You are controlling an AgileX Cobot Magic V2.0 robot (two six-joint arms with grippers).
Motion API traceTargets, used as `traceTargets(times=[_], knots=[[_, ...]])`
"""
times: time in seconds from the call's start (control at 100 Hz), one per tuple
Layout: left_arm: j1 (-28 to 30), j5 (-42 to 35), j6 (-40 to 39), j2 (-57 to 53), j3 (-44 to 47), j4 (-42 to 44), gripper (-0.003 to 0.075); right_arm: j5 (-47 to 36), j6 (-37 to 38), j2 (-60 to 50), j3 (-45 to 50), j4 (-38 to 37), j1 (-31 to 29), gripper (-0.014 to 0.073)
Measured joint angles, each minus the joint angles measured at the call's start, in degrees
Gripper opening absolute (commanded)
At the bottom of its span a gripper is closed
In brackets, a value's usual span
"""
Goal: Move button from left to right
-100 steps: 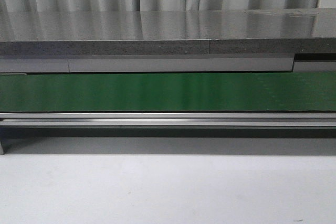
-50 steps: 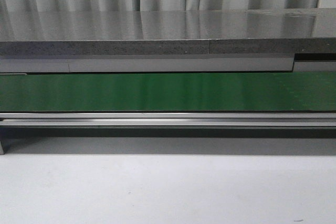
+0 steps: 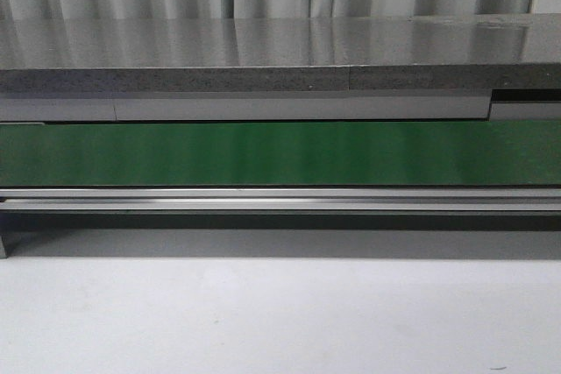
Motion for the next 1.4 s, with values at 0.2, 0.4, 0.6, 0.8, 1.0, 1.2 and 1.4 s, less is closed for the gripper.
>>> traceTargets(times=[0.2, 0.4, 0.6, 0.8, 1.0, 1.2, 1.4], knots=[[0.0, -0.9, 0.0, 0.0, 0.7, 2.5, 0.0005, 0.0, 0.0, 0.0, 0.0, 0.0, 0.0, -0.0069], [0.0, -1.8, 0.0, -4.5, 4.3, 4.9, 0.0005, 0.0, 0.0, 0.0, 0.0, 0.0, 0.0, -0.0069], [0.0, -2.1, 0.0, -12.3, 9.9, 5.1, 0.0005, 0.0, 0.1, 0.0, 0.0, 0.0, 0.0, -0.0069], [0.0, -2.1, 0.0, -18.8, 15.8, 5.1, 0.0005, 0.0, 0.1, 0.0, 0.0, 0.0, 0.0, -0.0069], [0.0, -2.2, 0.0, -21.0, 16.7, 5.1, 0.0005, 0.0, 0.1, 0.0, 0.0, 0.0, 0.0, -0.0069], [0.0, -3.7, -0.1, -21.0, 16.8, 5.1, 0.0005, 0.0, 0.1, 0.0, 0.0, -0.1, 0.0, -0.0069], [0.0, -4.3, -0.1, -21.0, 16.8, 5.1, 0.0005, 0.0, 0.1, 0.0, 0.0, -0.1, 0.0, -0.0069]])
